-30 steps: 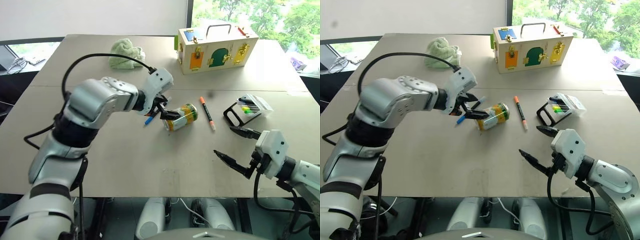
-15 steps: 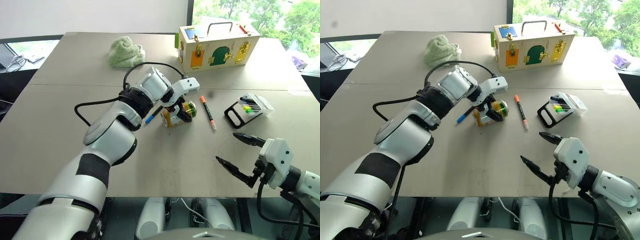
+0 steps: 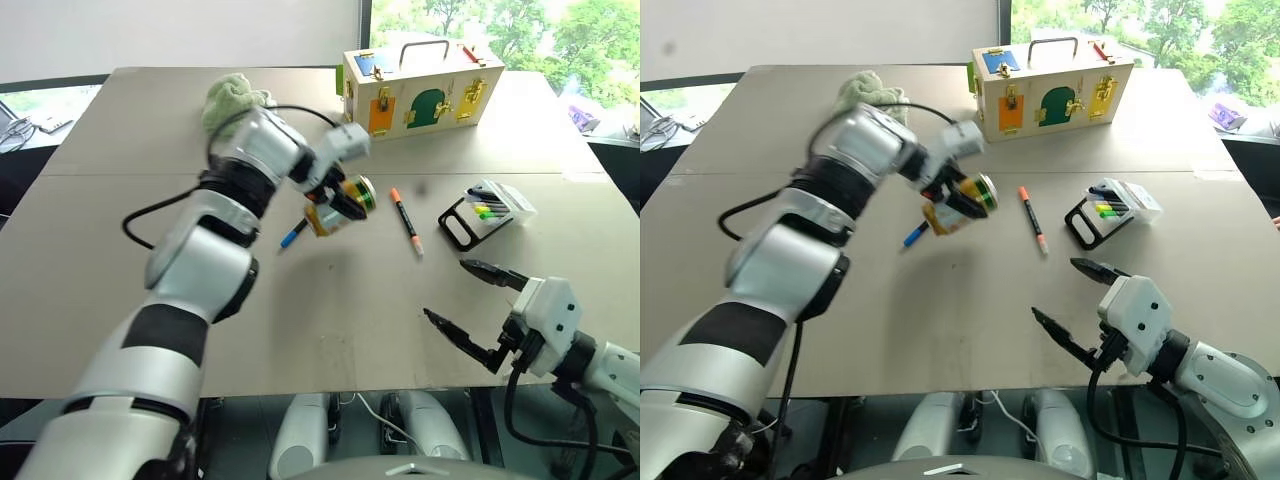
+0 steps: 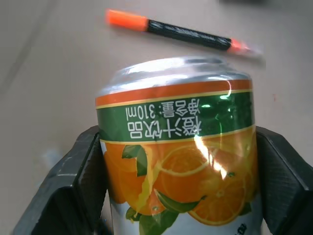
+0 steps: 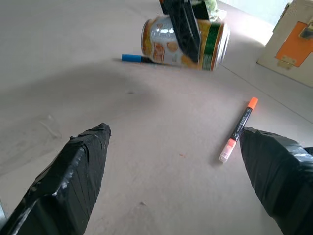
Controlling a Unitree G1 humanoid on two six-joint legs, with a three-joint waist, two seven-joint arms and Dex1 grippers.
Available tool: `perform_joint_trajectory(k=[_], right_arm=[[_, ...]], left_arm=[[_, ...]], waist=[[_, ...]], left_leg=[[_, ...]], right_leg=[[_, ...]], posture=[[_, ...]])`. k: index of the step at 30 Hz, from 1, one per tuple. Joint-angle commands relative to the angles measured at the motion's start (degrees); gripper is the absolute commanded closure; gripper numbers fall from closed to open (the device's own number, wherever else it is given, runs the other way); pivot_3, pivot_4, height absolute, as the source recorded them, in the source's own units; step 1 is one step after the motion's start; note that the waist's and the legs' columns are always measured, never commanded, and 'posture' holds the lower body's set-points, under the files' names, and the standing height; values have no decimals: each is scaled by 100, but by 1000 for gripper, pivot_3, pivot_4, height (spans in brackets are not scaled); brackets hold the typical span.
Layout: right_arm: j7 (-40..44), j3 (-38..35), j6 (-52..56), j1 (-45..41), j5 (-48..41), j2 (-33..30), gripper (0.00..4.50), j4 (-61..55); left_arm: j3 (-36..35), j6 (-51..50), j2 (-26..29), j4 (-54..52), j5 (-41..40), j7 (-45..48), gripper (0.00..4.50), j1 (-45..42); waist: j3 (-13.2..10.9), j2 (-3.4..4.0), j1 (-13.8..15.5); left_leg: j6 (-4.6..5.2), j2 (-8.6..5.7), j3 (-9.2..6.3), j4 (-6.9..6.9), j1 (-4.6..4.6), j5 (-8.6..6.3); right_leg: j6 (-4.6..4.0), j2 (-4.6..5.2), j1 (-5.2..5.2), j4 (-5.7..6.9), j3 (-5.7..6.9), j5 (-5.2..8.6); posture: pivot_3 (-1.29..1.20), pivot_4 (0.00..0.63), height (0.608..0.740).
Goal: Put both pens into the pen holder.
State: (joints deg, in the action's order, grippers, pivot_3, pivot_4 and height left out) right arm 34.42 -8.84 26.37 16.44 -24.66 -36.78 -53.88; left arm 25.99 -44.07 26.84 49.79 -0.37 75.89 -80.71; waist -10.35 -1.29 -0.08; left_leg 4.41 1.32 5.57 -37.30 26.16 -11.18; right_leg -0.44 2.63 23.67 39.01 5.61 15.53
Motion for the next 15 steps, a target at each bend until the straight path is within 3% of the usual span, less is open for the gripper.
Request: perform_joint_trajectory(k=[1,6,10,15], right_arm=[[43,396,-46,-760,-256,121,0,49],[456,759,46,-2007,-856,262,0,658],[792,1351,1,-2861,-1078,686,0,1231],[1443,1758,-294,-3318,-992,818,0,1877]], left_arm=[[-1570,-2050,1364,-2067,-312,-896,1116,918],[-2851,-3526,2218,-4082,-372,-1991,1116,2600],[-3404,-3510,2515,-4219,-226,-2792,1116,3594],[-3620,-2732,2542,-3731,-99,-3636,1116,4038]], waist=[[-1,2,-124],[-2,-2,-134],[0,-29,33],[5,-38,152]], left_leg=[[0,0,-2,2,-11,0],[-4,-12,-35,3,-40,0],[-4,-16,-55,-12,-35,0],[-2,-38,-73,-17,-37,1]], right_leg=[[1,-2,-1,1,-19,0],[-13,-11,-19,12,-40,-10],[-16,-7,-26,21,-20,-12],[-20,17,-32,26,-3,-17]], posture=[[0,150,740],[0,150,740],[0,150,740],[0,150,740]])
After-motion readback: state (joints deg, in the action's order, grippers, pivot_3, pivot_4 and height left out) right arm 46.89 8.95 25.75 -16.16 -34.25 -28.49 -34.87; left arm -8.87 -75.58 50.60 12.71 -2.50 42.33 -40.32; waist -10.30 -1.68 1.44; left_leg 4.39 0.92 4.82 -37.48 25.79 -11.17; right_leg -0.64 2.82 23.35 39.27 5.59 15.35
